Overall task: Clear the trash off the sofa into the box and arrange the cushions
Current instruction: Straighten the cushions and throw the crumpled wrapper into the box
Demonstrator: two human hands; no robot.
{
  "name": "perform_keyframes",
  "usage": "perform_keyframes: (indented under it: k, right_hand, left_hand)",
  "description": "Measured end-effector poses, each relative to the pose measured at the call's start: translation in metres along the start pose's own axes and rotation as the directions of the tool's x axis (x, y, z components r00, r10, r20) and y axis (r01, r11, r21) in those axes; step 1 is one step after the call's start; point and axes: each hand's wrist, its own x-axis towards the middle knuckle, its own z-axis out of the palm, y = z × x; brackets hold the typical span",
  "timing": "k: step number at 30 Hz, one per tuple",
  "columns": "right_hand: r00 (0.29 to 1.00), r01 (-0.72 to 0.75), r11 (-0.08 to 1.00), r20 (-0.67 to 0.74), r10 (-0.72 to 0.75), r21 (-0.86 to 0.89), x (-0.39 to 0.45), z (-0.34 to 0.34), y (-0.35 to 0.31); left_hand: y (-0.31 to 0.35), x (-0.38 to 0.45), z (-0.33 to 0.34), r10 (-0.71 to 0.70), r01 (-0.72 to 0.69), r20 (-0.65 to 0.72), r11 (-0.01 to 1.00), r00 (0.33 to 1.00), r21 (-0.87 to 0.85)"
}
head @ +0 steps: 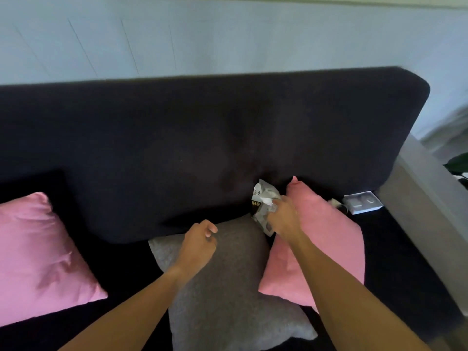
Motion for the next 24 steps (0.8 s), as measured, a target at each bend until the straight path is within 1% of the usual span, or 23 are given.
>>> perform_keyframes:
  k: [1, 3, 5, 7, 8, 10, 11, 13, 14, 15, 17, 19, 20, 22, 24]
  right_hand:
    - [1.000, 0.004, 1.000, -0.029, -0.003, 0.017, 0.001, 0.001, 0.000]
    - [0.990, -0.011, 0.995, -0.138, 0.024, 0.094, 0.001, 0.004, 0.001]
    - [0.967, -0.033, 0.965, -0.237, 0.097, 0.259, -0.004, 0.007, 0.000]
    - [0.950, -0.019, 0.917, -0.280, 0.141, 0.399, -0.016, 0.010, -0.007]
    - [0.951, 0.034, 0.908, -0.292, 0.099, 0.417, -0.023, 0.011, -0.012]
    - [0.942, 0.233, 0.912, -0.310, -0.126, 0.338, -0.038, 0.017, -0.023]
    - [0.922, 0.331, 0.902, -0.299, -0.246, 0.279, -0.046, 0.022, -0.029]
    - [0.864, 0.481, 0.856, -0.265, -0.428, 0.187, -0.062, 0.034, -0.037]
    - [0.826, 0.549, 0.822, -0.253, -0.504, 0.153, -0.070, 0.040, -0.041]
    - [0.789, 0.604, 0.787, -0.231, -0.569, 0.127, -0.078, 0.047, -0.046]
    - [0.721, 0.689, 0.720, -0.165, -0.673, 0.076, -0.092, 0.056, -0.053]
    - [0.662, 0.749, 0.661, -0.096, -0.743, 0.044, -0.107, 0.065, -0.063]
    - [0.646, 0.764, 0.644, -0.075, -0.760, 0.053, -0.114, 0.068, -0.069]
    - [0.633, 0.773, 0.626, -0.064, -0.771, 0.102, -0.132, 0.079, -0.086]
    - [0.655, 0.755, 0.641, -0.098, -0.749, 0.138, -0.149, 0.092, -0.103]
  left_hand:
    - [0.000, 0.002, 0.001, -0.008, 0.008, 0.006, 1.000, 1.000, -0.001]
    - [0.003, 0.005, 0.002, -0.030, 0.030, 0.020, 0.999, 0.999, -0.030]
    - [0.007, 0.007, 0.004, -0.054, 0.056, 0.033, 0.995, 0.998, -0.077]
    - [0.011, 0.009, 0.004, -0.078, 0.090, 0.072, 0.979, 0.994, -0.184]
    - [0.015, 0.008, 0.003, -0.096, 0.123, 0.110, 0.955, 0.989, -0.271]
    - [0.024, 0.005, -0.001, -0.159, 0.241, 0.209, 0.854, 0.965, -0.461]
    - [0.027, 0.003, -0.005, -0.193, 0.314, 0.267, 0.776, 0.944, -0.547]
    - [0.027, 0.001, -0.014, -0.214, 0.423, 0.376, 0.618, 0.902, -0.663]
    - [0.023, 0.001, -0.020, -0.196, 0.452, 0.419, 0.556, 0.887, -0.697]
    - [0.016, 0.000, -0.027, -0.175, 0.469, 0.448, 0.517, 0.877, -0.716]
    - [0.004, -0.004, -0.040, -0.160, 0.480, 0.468, 0.506, 0.869, -0.717]
    - [-0.011, -0.011, -0.056, -0.219, 0.479, 0.431, 0.510, 0.876, -0.715]
    - [-0.019, -0.015, -0.065, -0.236, 0.469, 0.407, 0.502, 0.883, -0.727]
    - [-0.042, -0.026, -0.087, -0.258, 0.436, 0.352, 0.512, 0.900, -0.740]
    - [-0.061, -0.038, -0.108, -0.296, 0.421, 0.306, 0.507, 0.905, -0.752]
